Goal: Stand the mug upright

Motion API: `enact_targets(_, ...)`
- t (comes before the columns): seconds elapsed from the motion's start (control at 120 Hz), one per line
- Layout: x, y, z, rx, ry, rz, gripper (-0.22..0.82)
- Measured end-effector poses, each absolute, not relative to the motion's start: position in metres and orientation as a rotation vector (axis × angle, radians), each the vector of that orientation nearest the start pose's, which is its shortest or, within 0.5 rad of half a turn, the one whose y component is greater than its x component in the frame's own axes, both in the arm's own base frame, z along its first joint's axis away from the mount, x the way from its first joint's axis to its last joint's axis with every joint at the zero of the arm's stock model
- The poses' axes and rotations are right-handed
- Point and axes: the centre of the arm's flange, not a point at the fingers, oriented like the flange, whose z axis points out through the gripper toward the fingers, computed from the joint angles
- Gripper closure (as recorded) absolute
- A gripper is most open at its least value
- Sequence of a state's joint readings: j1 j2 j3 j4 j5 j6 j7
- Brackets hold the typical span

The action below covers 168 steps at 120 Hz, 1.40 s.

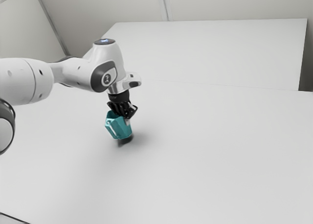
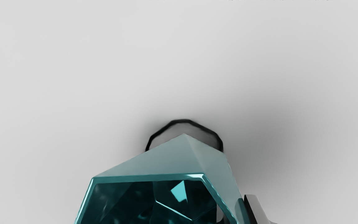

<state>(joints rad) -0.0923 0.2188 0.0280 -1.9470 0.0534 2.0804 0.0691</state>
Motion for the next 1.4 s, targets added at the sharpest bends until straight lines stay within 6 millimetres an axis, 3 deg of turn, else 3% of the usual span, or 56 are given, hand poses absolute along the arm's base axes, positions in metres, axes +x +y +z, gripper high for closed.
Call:
enact_targets(0.167,0.590,-0.039,0.355,-3.066,0.189,0.125,0.76)
enact_targets(0.367,0.591,-0.041,0.361,-3.075,0.125,0.097,0.35)
enact_targets(0.517,0.594,-0.041,0.409,-3.085,0.081,0.008,0.17)
enact_targets(0.708,0.599,-0.041,0.468,-3.086,0.041,-0.025,0.07)
enact_targets(1.217,0.590,-0.033,0.578,-3.103,0.082,0.006,0.01)
enact_targets(1.4,0.583,-0.033,0.606,-3.109,0.120,0.011,0.00)
